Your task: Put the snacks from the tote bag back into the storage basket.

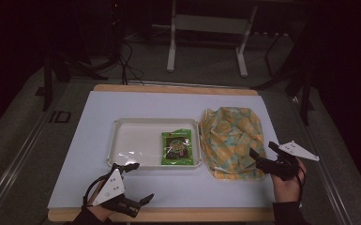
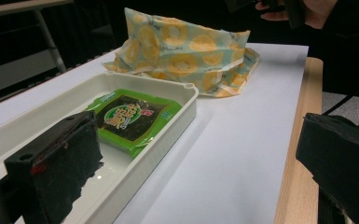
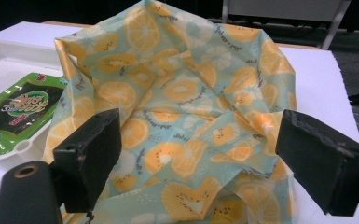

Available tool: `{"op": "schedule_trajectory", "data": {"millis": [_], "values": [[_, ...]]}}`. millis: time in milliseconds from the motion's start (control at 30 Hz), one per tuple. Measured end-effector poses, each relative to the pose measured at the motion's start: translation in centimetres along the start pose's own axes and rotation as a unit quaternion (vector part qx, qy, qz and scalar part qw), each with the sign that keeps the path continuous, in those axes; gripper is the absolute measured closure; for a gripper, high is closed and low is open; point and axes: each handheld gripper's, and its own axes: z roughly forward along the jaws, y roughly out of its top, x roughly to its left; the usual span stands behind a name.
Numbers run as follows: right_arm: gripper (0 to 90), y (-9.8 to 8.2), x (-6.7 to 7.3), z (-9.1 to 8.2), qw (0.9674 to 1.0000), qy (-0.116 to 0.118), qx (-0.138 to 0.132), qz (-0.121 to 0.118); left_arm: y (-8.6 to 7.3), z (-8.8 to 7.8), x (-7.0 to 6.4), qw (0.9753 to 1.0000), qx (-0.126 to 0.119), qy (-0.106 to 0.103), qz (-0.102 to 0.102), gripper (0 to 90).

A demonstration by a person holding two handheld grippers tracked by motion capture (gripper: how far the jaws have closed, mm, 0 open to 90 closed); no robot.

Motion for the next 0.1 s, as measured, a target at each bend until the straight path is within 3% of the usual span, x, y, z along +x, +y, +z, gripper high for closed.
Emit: {"op": "schedule_trajectory", "data": {"millis": [100], "values": [[14.0, 0.03, -0.01, -0.01, 1.0, 0.0, -0.002, 0.0, -0.02, 0.04, 0.02, 1.0, 0.001, -0.001, 0.0, 0.4]]}}
